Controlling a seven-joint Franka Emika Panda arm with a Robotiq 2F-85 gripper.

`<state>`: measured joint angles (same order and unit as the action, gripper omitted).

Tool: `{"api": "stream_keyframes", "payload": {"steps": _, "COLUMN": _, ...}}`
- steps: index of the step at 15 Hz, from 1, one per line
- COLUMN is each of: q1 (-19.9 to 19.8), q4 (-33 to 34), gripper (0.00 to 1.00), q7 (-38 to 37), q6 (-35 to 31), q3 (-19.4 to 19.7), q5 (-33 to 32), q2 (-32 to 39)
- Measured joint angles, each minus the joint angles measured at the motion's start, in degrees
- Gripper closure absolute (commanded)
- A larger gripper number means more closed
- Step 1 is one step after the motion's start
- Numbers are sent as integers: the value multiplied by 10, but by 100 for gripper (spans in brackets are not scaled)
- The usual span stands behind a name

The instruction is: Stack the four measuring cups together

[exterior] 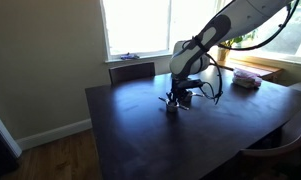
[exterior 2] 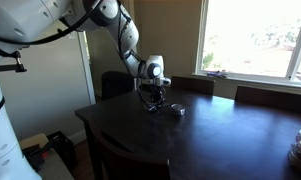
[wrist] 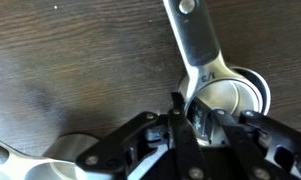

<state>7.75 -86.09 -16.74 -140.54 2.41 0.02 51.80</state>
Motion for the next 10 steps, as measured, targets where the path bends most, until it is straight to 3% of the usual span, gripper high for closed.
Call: {"api": "stream_keyframes", "payload": {"steps": 10, "q1": -3, "q4": 5, "gripper": 93, "q7": 11, "q6": 5, "q3": -7, "q5": 1, "q2": -4}}
